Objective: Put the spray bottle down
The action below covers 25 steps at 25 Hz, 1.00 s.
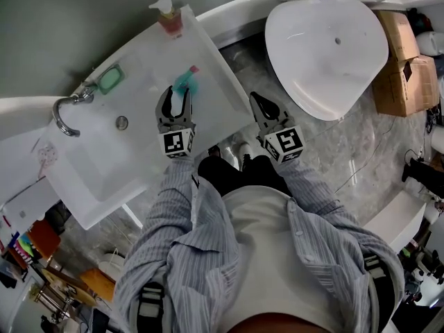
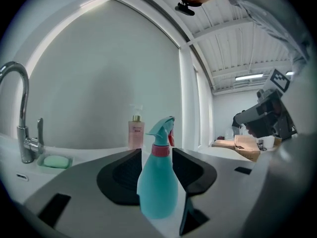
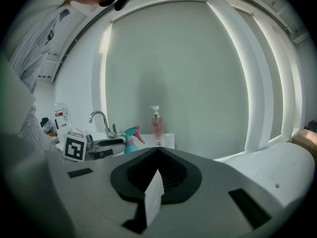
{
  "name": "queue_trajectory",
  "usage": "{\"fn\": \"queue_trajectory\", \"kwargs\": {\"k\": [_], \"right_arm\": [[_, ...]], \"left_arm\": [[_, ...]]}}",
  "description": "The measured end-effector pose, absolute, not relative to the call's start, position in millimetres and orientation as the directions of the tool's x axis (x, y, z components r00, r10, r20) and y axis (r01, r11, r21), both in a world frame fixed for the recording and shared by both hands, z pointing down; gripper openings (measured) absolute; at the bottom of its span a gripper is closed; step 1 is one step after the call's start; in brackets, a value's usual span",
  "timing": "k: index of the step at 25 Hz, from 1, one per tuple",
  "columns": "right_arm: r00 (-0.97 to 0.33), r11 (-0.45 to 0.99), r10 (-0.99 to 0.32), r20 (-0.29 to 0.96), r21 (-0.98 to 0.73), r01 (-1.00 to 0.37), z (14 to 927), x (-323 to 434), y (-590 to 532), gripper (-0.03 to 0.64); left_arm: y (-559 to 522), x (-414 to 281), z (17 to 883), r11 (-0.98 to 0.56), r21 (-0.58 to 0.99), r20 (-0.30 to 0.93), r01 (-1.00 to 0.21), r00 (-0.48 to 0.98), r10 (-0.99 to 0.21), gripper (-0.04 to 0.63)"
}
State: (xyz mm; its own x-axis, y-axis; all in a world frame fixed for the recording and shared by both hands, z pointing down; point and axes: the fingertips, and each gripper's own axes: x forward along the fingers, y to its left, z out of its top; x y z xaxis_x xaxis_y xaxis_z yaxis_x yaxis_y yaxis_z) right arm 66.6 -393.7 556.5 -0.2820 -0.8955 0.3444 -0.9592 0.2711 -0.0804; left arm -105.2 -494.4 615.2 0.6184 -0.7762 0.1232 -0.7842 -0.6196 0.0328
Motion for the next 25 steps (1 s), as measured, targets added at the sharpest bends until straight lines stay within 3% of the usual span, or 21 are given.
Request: {"fn": "queue_trajectory", "kwargs": {"k": [11,25], "right_arm": [[-0.426,0.416,-0.861,0.278,-0.097,-0.904,539,39,-379,0.015],[-0.538,0.518,-0.812,0.227,-0.145,-0.843,518,37,-331,0.015]], "left_arm": [[-431,-182,571,-0.42,-0.014,0.09,-0.908,0.417,-0.905,0.039],[-323,-212,499,-0.258,-0.007,0.1,-0.966,0.256,-0.961,0.002]]}}
